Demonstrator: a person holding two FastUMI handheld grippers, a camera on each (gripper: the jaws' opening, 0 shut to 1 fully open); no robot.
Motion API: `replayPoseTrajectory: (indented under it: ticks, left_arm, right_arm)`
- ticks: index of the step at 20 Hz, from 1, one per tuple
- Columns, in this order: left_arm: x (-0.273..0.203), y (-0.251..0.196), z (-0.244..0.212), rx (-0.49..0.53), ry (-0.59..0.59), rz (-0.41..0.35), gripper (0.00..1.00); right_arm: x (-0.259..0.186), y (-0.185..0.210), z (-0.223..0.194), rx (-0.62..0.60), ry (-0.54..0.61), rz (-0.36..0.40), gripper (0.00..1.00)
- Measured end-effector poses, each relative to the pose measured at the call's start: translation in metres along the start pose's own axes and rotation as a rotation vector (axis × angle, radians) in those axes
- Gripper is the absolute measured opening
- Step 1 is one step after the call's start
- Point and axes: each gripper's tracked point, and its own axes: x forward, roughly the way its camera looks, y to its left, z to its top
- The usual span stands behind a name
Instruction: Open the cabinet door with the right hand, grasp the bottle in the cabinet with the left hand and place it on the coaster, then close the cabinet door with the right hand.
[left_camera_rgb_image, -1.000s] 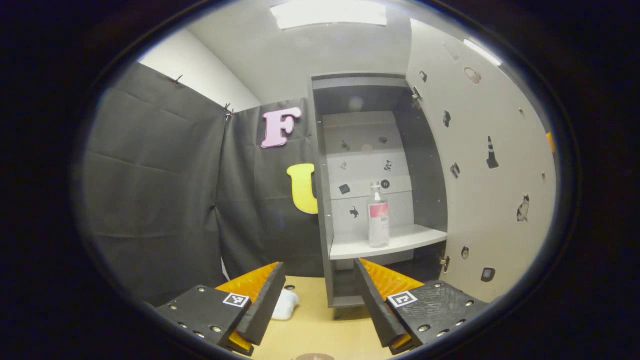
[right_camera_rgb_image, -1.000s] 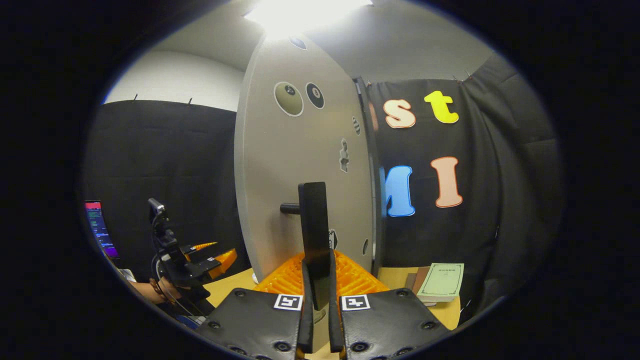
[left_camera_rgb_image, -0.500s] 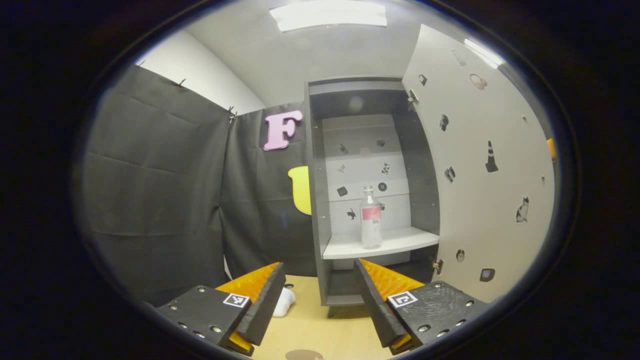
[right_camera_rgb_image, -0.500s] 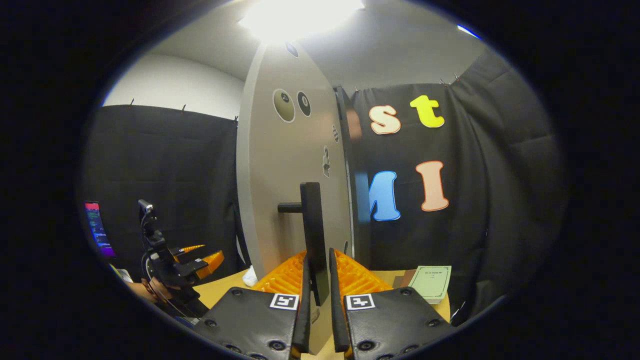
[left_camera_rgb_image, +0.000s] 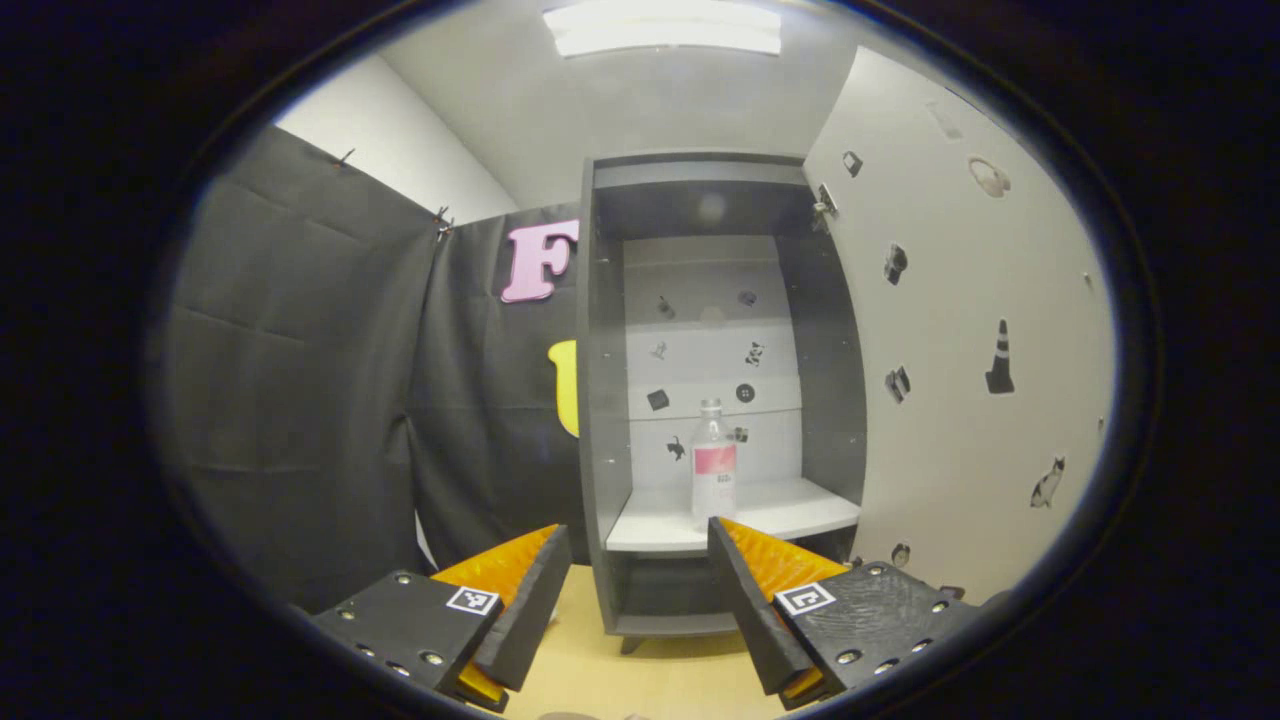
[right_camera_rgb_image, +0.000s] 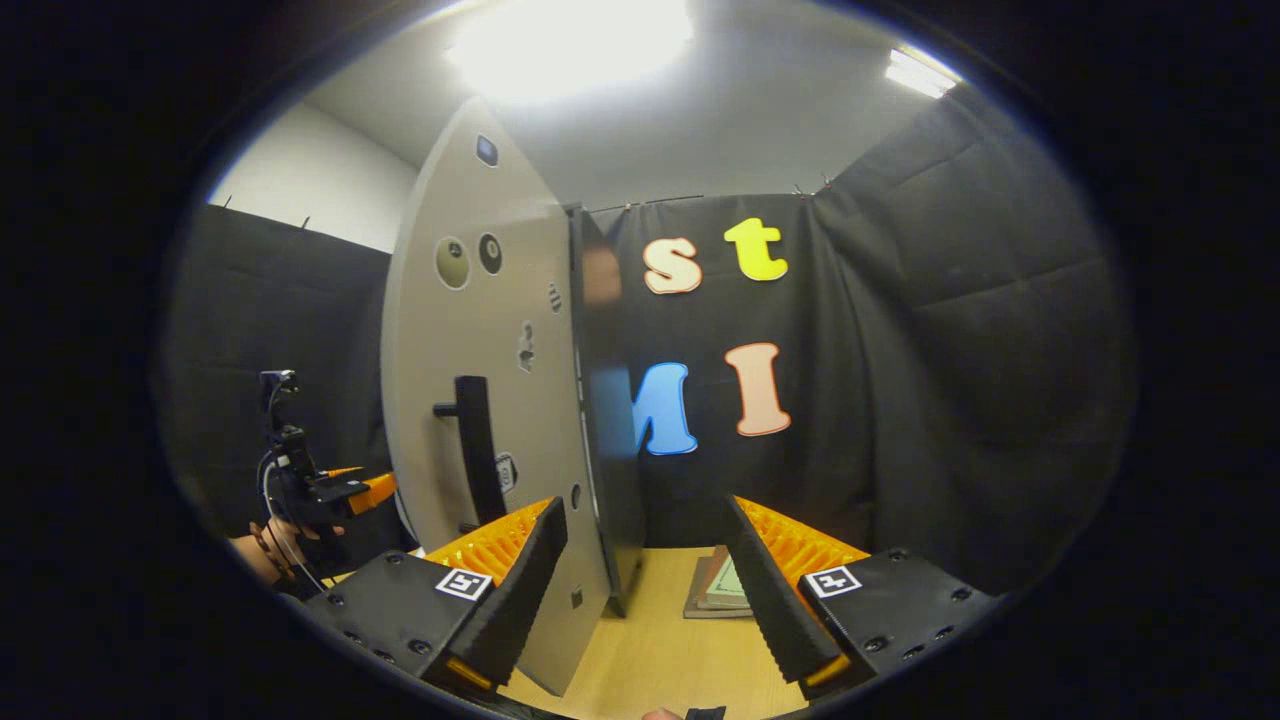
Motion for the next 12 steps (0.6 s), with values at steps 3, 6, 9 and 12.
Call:
replayPoseTrajectory:
  ticks: [3, 6, 9, 12]
  left_arm:
    - [0.036, -0.010, 0.007, -0.012, -0.012, -0.054, 0.83]
    - [0.071, -0.021, 0.017, -0.036, -0.026, -0.111, 0.83]
    - [0.103, -0.035, 0.019, -0.043, -0.038, -0.173, 0.84]
    - [0.131, -0.052, 0.010, -0.030, -0.029, -0.230, 0.83]
  right_arm:
    - [0.003, -0.027, -0.015, 0.036, 0.024, -0.116, 0.98]
    - [0.006, -0.041, -0.025, 0.050, 0.046, -0.201, 0.98]
    - [0.007, -0.055, -0.025, 0.034, 0.041, -0.293, 0.98]
    - [0.012, -0.061, -0.027, 0.038, 0.031, -0.360, 0.98]
